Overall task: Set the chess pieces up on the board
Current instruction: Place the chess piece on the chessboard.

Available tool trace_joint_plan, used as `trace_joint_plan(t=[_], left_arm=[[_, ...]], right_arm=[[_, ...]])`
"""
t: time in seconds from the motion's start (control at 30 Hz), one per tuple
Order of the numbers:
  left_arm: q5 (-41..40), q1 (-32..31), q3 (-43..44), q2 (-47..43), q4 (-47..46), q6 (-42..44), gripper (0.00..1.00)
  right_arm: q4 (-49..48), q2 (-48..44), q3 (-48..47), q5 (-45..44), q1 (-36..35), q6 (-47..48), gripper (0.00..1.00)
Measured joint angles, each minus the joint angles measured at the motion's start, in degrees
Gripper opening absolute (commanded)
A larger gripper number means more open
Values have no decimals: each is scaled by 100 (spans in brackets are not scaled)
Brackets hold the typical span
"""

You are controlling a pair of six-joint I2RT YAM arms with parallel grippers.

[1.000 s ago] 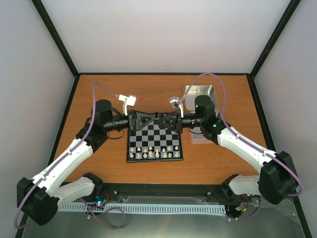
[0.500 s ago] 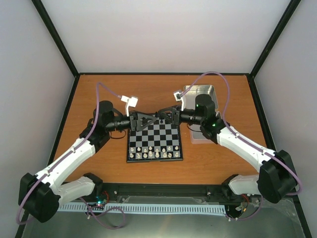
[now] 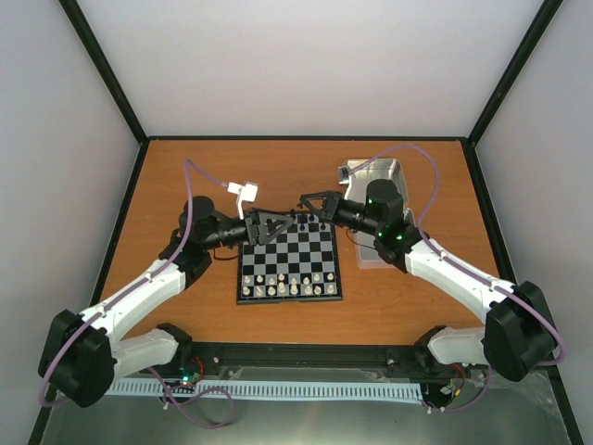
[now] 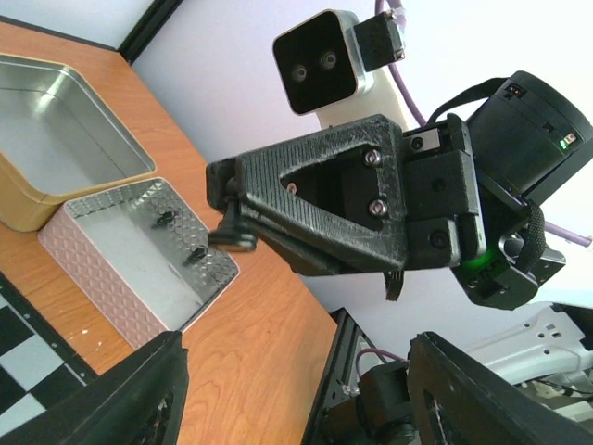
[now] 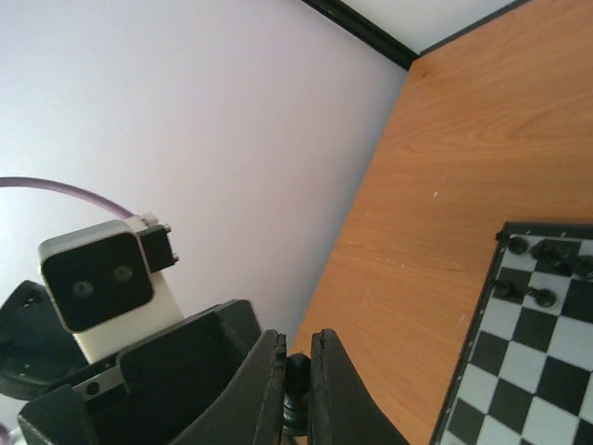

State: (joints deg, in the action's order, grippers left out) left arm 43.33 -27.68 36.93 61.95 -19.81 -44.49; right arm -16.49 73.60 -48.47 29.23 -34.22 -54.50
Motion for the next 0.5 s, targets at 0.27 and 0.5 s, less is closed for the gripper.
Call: trace_joint_plan(t=[0.27, 0.5], left_arm=[[304, 0, 17, 289, -483, -146, 55], [345, -2, 136, 479, -568, -153, 49]], right_arm=[[4, -9, 0, 50, -251, -546, 6], [-4, -9, 0, 179, -291, -798, 6]])
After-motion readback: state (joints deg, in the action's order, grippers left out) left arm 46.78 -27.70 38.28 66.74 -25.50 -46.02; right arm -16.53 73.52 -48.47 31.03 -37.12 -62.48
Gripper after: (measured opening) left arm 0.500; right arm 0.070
